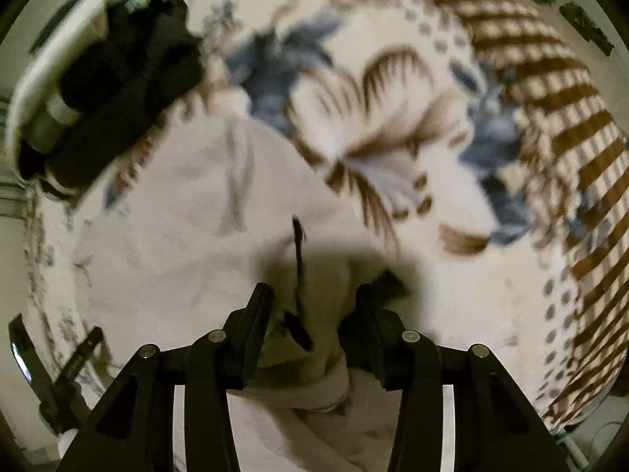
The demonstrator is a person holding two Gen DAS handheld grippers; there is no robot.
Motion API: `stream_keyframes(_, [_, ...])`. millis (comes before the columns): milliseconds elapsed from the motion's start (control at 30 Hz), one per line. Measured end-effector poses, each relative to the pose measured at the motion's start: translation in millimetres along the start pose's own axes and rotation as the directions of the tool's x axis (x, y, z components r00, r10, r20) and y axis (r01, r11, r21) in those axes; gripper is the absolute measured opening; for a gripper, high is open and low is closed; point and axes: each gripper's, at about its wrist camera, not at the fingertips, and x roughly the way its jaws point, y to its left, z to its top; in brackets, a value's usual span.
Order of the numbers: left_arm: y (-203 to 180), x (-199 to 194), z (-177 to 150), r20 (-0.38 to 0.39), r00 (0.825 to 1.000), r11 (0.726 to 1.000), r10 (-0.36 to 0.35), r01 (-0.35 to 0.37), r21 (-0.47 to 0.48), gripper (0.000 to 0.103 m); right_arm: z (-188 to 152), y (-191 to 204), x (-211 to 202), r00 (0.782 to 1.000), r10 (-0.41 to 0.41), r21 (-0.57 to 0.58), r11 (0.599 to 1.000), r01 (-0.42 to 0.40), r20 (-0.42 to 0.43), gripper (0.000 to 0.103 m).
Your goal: Fold small clothes
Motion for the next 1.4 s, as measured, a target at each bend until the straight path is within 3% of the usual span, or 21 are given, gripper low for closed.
stream_keyframes(100, [-14.8,-15.7,21.6,0.041,0.999,0.997,-0.027,0.024,0.073,0.092,10.5,6.0,-19.4,0.999,0.044,-0.004,0.999,-0.044,0.031,0.059])
stream_keyframes(167, [-28.1,-10.2,40.8,0.046,0.998,0.993,-0.033,0.027,0.117,0.092,22.2,20.7,-20.7,0.998,0.043,-0.056,0.998,-0.041,0.036,0.06])
stream_keyframes(367, [-66.2,54.1,82.9,-0.066,0.998,0.968,-0.014,0.03,0.251,0.092,75.8,78.0,31.3,1.0,-0.026,-0.239,0.971,0.022,-0.014,0.06])
stream_keyframes(467, [-75.2,72.3,90.9,-0.078,0.997,0.958,-0.019,0.041,0.284,0.091,94.9,96.9,57.6,0.997,-0.075,-0.307,0.95,0.06,-0.036,0.06])
stream_keyframes(533, [-74.5,74.5,93.6,-0.085,0.994,0.96,-0.063,0.084,0.267,0.073,100.2,102.8,64.1,0.995,-0.087,-0.321,0.945,0.067,-0.047,0.06])
stream_keyframes(567, [-73.0,73.6,93.8,-0.091,0.991,0.96,-0.097,0.117,0.256,0.049,101.5,104.5,64.3,0.995,-0.088,-0.324,0.944,0.067,-0.05,0.059])
stream_keyframes(600, [-71.1,71.0,93.9,-0.087,0.989,0.959,-0.118,0.136,0.25,0.022,101.7,105.9,60.8,0.996,-0.077,-0.327,0.943,0.06,-0.04,0.048])
stream_keyframes(633, [-70.2,65.4,92.5,-0.066,0.989,0.957,-0.132,0.145,0.252,0.013,100.3,107.1,54.9,0.998,-0.065,-0.335,0.941,0.054,-0.019,0.036])
stream_keyframes(667, [-69.1,60.8,92.4,-0.048,0.989,0.955,-0.141,0.148,0.259,0.005,99.6,109.5,52.1,0.998,-0.061,-0.342,0.938,0.053,-0.013,0.014])
stream_keyframes(867, [-59.2,23.9,82.9,0.051,0.983,0.953,-0.179,0.16,0.258,0.004,84.7,112.5,23.3,0.999,-0.023,-0.368,0.929,0.039,0.048,0.007])
stream_keyframes(1033, [-39.0,-31.1,69.7,0.16,0.96,0.959,-0.23,0.195,0.205,0.004,66.7,111.0,-22.9,0.99,0.041,-0.361,0.933,0.011,0.134,0.007])
stream_keyframes(1167, [-23.1,-70.2,45.4,0.219,0.942,0.962,-0.253,0.22,0.164,0.004,33.5,105.4,-60.1,0.977,0.091,-0.356,0.934,-0.017,0.192,0.007])
stream_keyframes(1300, [-10.3,-96.1,-13.1,0.196,0.947,0.966,-0.254,0.237,0.107,0.004,-28.7,74.5,-85.7,0.974,0.113,-0.336,0.941,-0.041,0.197,0.007])
stream_keyframes(1400, [0.8,-101.3,-63.6,0.134,0.962,0.97,-0.239,0.232,0.065,0.004,-80.2,50.8,-90.1,0.982,0.089,-0.314,0.949,-0.032,0.166,0.007])
